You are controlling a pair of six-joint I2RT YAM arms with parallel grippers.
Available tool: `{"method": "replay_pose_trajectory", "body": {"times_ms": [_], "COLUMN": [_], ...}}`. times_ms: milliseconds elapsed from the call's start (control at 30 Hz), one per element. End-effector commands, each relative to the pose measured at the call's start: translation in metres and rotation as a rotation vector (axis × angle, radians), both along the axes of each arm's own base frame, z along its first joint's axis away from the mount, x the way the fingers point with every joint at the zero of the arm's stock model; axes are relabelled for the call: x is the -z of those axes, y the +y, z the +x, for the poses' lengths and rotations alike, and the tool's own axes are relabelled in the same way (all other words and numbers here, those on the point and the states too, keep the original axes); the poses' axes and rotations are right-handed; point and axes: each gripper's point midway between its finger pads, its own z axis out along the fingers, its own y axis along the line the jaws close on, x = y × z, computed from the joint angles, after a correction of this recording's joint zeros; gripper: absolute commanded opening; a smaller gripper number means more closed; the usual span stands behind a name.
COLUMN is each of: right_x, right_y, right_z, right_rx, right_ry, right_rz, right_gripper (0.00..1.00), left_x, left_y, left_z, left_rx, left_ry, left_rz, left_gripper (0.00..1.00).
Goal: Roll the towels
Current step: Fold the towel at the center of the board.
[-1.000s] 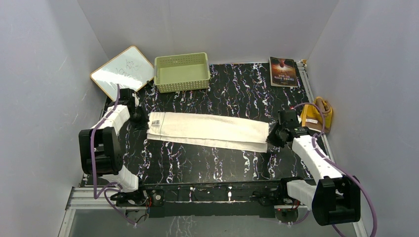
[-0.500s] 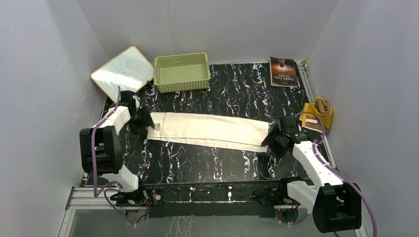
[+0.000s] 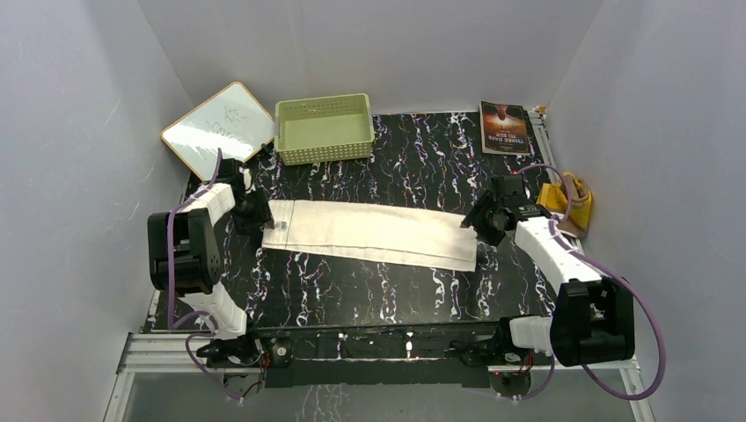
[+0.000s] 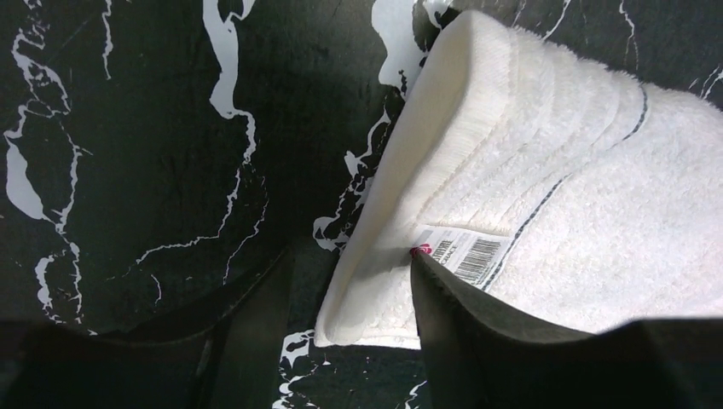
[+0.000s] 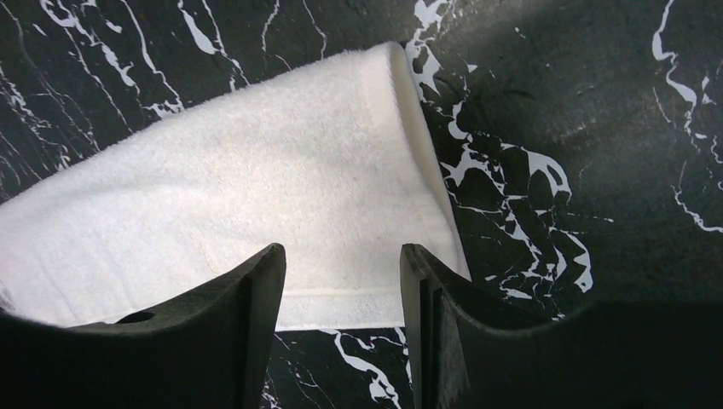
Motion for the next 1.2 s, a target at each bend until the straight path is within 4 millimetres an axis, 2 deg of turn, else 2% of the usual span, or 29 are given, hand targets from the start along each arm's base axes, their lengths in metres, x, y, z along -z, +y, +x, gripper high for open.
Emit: {"method": "replay_pose_trajectory", "body": {"times_ms": [0, 67, 267, 333, 400, 633, 733, 900, 1033, 1167], "right_x": [-0.028, -0.028, -0.031, -0.033, -0.034, -0.038, -0.036, -0.033, -0.035, -0.038], "right_y": [0.002, 0.001, -0.001, -0.001, -0.001, -0.001, -0.002, 0.000, 0.002, 0.003], "right_z": [0.025, 0.023, 0.026, 0.029, 0.030, 0.035, 0.036, 0.037, 0.041, 0.046], "right_rx": [-0.029, -0.032, -0.043, -0.047, -0.052, -0.065, -0.067, -0.075, -0.085, -0.096], "right_ry": [-0.128, -0.134, -0.156, -0.163, -0.164, -0.181, -0.178, -0.172, -0.181, -0.188], "right_rz": [-0.011, -0.017, -0.036, -0.039, -0.044, -0.052, -0.058, -0.051, -0.047, -0.047], "right_gripper": [0.49, 0.49, 0.49, 0.49, 0.49, 0.49, 0.48, 0.49, 0.48, 0.48], "left_x": [0.009, 0.011, 0.012, 0.011, 0.006, -0.030, -0.043, -0.059, -0.086, -0.115], "left_y": [-0.005, -0.008, -0.020, -0.021, -0.014, 0.055, 0.070, 0.074, 0.070, 0.046], "left_z": [0.005, 0.005, -0.003, -0.008, -0.008, -0.005, -0.005, -0.003, 0.006, 0.020], "left_rx": [0.057, 0.066, 0.092, 0.083, 0.050, -0.201, -0.255, -0.289, -0.267, -0.187], "left_ry": [0.012, 0.014, 0.019, 0.027, 0.019, -0.058, -0.074, -0.115, -0.186, -0.265], "left_rz": [-0.035, -0.054, -0.107, -0.114, -0.080, 0.178, 0.227, 0.237, 0.216, 0.120], "left_gripper": [0.43, 0.28, 0.00, 0.00, 0.00, 0.00, 0.00, 0.00, 0.00, 0.00]}}
